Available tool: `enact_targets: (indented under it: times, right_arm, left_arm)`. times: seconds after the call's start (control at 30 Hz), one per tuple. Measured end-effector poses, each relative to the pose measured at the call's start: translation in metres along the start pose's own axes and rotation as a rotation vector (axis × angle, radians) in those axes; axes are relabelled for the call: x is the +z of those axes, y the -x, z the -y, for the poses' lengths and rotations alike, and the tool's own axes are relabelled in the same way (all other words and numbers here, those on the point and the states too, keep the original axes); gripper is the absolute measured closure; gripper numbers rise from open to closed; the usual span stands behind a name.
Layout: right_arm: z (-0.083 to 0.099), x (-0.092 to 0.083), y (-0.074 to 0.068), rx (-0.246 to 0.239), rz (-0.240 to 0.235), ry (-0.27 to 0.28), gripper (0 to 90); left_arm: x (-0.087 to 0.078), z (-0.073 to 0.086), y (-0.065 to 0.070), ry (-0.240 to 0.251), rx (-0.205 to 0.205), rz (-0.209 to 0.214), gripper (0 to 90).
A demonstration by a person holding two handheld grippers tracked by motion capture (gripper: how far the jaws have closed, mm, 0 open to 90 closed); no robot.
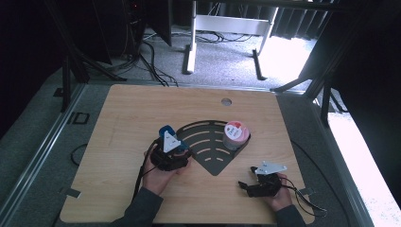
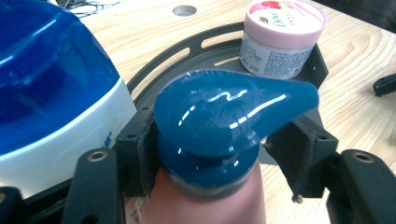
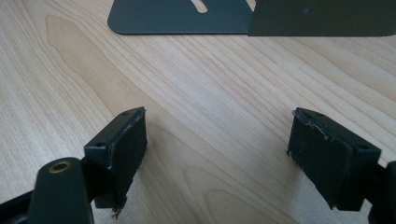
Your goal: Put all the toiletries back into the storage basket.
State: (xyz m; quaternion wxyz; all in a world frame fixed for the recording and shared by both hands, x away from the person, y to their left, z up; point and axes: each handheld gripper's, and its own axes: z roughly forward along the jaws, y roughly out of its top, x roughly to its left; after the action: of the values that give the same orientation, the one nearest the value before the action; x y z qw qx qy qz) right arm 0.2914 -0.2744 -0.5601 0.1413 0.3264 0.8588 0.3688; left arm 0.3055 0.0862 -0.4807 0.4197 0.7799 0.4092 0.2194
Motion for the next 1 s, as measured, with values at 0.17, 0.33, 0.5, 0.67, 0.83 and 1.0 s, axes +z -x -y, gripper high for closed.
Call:
enact_targets:
  times: [0.17, 0.33, 0.5, 0.67, 0.83, 1.0]
  right_arm:
    - [0.0, 0.0001, 0.0, -0.001, -0.001, 0.0, 19.1]
    - [0.0, 0.0001, 0.0, -0.001, 0.0, -0.001, 19.0]
    - [0.0, 0.0001, 0.0, -0.001, -0.001, 0.0, 19.1]
    - [0.0, 0.0001, 0.0, -0.001, -0.001, 0.0, 19.0]
    - [0.0, 0.0002, 0.0002, -0.004, -0.001, 0.001, 19.0]
    - [0.0, 0.0001, 0.0001, -0.003, -0.001, 0.001, 19.0]
  left_arm:
    - [0.0008, -0.0015, -0.0021, 0.008, -0.024, 0.005, 43.0]
    - [-0.0003, -0.0015, -0.0051, 0.011, -0.04, 0.013, 47.8]
    - [-0.0004, -0.0022, -0.0059, 0.012, -0.043, 0.017, 48.3]
    - [-0.0006, -0.0032, -0.0056, 0.019, -0.046, 0.015, 48.5]
    - [-0.002, -0.0056, -0.0056, 0.028, -0.039, 0.005, 50.0]
    - [-0.0024, -0.0066, -0.006, 0.025, -0.036, 0.005, 51.7]
